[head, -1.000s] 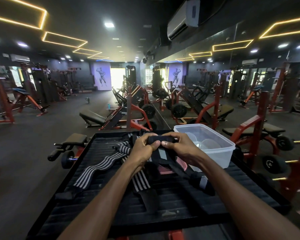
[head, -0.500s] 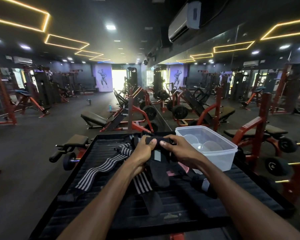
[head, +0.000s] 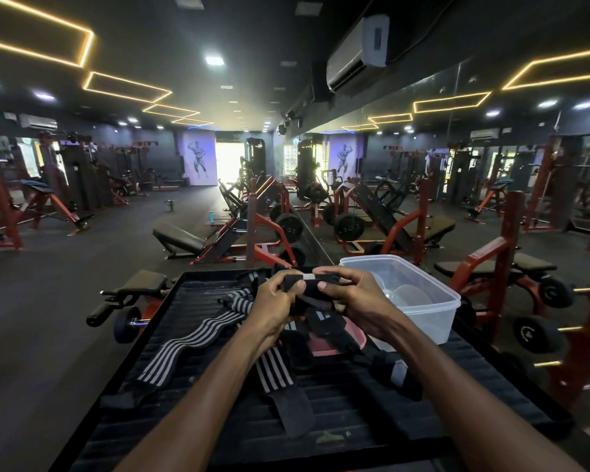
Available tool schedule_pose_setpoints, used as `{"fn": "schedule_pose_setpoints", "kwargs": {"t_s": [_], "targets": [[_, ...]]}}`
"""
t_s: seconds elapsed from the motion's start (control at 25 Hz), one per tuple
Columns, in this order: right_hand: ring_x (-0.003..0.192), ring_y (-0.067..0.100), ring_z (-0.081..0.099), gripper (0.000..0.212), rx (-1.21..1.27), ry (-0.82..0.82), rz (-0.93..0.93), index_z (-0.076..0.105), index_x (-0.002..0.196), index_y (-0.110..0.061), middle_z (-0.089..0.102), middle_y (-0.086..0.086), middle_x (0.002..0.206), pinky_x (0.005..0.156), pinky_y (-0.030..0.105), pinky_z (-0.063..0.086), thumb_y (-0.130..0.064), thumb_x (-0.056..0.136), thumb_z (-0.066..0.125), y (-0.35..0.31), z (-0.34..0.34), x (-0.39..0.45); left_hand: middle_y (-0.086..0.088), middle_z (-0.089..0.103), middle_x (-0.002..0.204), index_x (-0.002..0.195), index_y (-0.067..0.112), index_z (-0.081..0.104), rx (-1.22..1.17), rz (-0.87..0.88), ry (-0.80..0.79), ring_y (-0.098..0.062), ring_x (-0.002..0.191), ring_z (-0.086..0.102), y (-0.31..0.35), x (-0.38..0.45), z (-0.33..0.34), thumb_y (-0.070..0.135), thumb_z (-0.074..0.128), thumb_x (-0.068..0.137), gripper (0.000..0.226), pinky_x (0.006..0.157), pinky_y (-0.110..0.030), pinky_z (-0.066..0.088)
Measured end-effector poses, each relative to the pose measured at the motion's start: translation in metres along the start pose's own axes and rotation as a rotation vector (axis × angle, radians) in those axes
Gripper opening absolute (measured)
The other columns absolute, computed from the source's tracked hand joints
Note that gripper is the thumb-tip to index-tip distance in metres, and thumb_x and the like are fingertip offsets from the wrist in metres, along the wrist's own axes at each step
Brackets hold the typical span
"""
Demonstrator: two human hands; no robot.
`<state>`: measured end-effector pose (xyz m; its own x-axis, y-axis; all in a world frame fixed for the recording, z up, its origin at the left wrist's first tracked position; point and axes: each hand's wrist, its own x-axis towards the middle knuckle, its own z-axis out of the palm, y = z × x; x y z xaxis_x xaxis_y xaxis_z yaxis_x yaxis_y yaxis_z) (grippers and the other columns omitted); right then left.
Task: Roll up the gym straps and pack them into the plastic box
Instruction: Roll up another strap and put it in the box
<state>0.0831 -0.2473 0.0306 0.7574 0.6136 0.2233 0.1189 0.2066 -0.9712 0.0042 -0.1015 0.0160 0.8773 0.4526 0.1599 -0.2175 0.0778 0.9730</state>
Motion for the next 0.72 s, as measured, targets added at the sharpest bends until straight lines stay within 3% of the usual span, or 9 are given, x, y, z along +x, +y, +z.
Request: {"fn": "schedule_pose_setpoints", "kwargs": {"t_s": [0.08,0.16,0.28,0.4,0.56,0.64,0.72], "targets": [[0.062,0.024,0.059,0.021,-0.005,-0.028,0.097,0.070,0.111,0.000,0.069,0.013,0.083,0.053,0.030,0.051,-0.008,0.091,0.069,-0.002,-0.002,-0.002,-0.014,0.070,0.099,0.098,0.017,0.070,0.016,0.066,-0.021,-0.035,0.098,0.067,-0.005,0.000,-0.001,0.000,0.059,0.093,0.021,0.086,-0.050,0.056],[0.062,0.026,0.061,0.024,-0.036,-0.026,0.114,0.068,0.110,0.003,0.069,0.016,0.083,0.054,0.033,0.052,-0.012,0.092,0.068,-0.001,-0.004,-0.001,-0.013,0.070,0.104,0.100,0.016,0.069,0.020,0.098,-0.058,-0.033,0.105,0.065,-0.006,-0.002,0.000,-0.006,0.059,0.091,0.026,0.094,-0.050,0.053],[0.080,0.030,0.070,0.017,-0.036,0.034,0.015,0.072,0.105,0.000,0.070,0.022,0.094,0.070,0.040,0.059,0.000,0.088,0.069,0.004,-0.008,0.002,-0.014,0.069,0.103,0.104,0.016,0.067,-0.069,0.049,-0.107,-0.029,0.096,0.066,-0.002,-0.004,0.002,-0.005,0.061,0.090,0.025,0.083,-0.042,0.057],[0.094,0.035,0.069,0.030,-0.059,0.052,-0.053,0.076,0.097,-0.010,0.067,0.027,0.109,0.079,0.045,0.060,0.015,0.083,0.065,0.006,-0.009,0.000,-0.014,0.069,0.092,0.107,0.008,0.064,-0.148,-0.100,-0.096,-0.023,0.074,0.068,0.006,-0.004,0.006,0.018,0.064,0.093,0.018,0.061,-0.032,0.056],[0.094,0.033,0.068,0.035,-0.102,0.052,-0.091,0.076,0.101,-0.011,0.068,0.021,0.107,0.077,0.043,0.062,0.015,0.079,0.070,0.003,-0.006,-0.001,-0.016,0.070,0.096,0.108,0.004,0.065,-0.124,-0.104,-0.046,-0.025,0.083,0.068,0.004,0.000,0.011,0.012,0.060,0.096,0.016,0.075,-0.038,0.058],[0.080,0.025,0.068,0.027,-0.024,0.038,0.001,0.072,0.110,-0.004,0.067,0.018,0.099,0.064,0.033,0.058,0.005,0.085,0.070,0.000,-0.005,-0.001,-0.018,0.070,0.098,0.103,0.009,0.066,-0.068,-0.035,-0.021,-0.026,0.086,0.067,0.001,0.001,0.009,0.005,0.059,0.095,0.011,0.080,-0.040,0.057],[0.078,0.024,0.068,0.026,-0.016,0.003,0.107,0.068,0.116,0.000,0.068,0.020,0.098,0.068,0.037,0.059,-0.009,0.092,0.068,0.000,-0.006,0.000,-0.016,0.070,0.100,0.102,0.013,0.066,0.005,0.032,-0.009,-0.025,0.089,0.067,-0.003,0.001,0.008,0.000,0.061,0.093,0.017,0.082,-0.040,0.057]]}}
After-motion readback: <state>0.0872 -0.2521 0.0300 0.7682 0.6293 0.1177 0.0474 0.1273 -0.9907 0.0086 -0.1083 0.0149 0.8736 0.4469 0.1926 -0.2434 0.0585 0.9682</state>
